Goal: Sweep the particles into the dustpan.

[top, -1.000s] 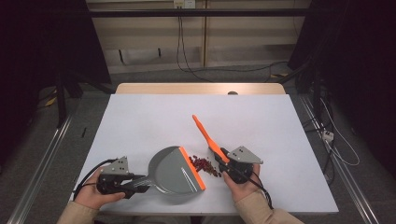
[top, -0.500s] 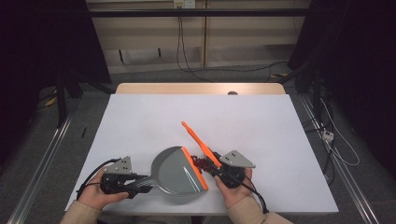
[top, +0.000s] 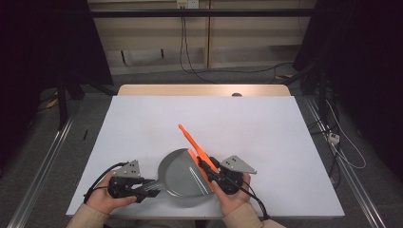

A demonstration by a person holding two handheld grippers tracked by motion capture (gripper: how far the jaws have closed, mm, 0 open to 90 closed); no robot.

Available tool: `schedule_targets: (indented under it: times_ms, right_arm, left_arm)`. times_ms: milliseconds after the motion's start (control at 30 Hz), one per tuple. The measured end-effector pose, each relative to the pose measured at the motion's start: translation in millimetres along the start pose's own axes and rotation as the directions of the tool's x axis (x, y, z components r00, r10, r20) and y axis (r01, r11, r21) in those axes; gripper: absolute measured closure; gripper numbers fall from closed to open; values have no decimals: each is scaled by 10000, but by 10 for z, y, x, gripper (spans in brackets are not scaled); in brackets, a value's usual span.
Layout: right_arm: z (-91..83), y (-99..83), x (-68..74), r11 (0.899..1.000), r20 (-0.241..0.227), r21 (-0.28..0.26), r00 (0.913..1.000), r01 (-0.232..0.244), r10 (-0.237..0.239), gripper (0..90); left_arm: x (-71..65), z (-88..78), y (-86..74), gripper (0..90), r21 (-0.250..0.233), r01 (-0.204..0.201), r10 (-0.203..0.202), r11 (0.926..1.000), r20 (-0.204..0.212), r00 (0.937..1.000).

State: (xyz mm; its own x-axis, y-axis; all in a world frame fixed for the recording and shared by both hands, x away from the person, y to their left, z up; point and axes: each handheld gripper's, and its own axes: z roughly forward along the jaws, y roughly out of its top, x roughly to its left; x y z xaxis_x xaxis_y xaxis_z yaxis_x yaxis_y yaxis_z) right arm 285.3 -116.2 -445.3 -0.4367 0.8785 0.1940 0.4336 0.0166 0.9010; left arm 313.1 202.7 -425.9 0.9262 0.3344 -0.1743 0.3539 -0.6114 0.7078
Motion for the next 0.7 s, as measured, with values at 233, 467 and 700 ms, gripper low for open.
schedule_targets:
  times_ms: [233, 467, 700]
  right_arm:
    - [22, -7, 53, 9995, -271, -91, 9991, -313, 311, 683]
    - [64, 0, 106, 9987, -490, -250, 9979, -435, 423, 683]
    - [127, 64, 243, 9981, -894, -557, 9958, -270, 219, 686]
  left_arm:
    - [2, 41, 3, 613, -23, 84, -84, 10000, 89, 9999]
    - [7, 40, -10, 615, 186, 82, -81, 9998, -75, 9999]
    - [16, 64, -33, 616, 142, 101, -101, 9998, 26, 9999]
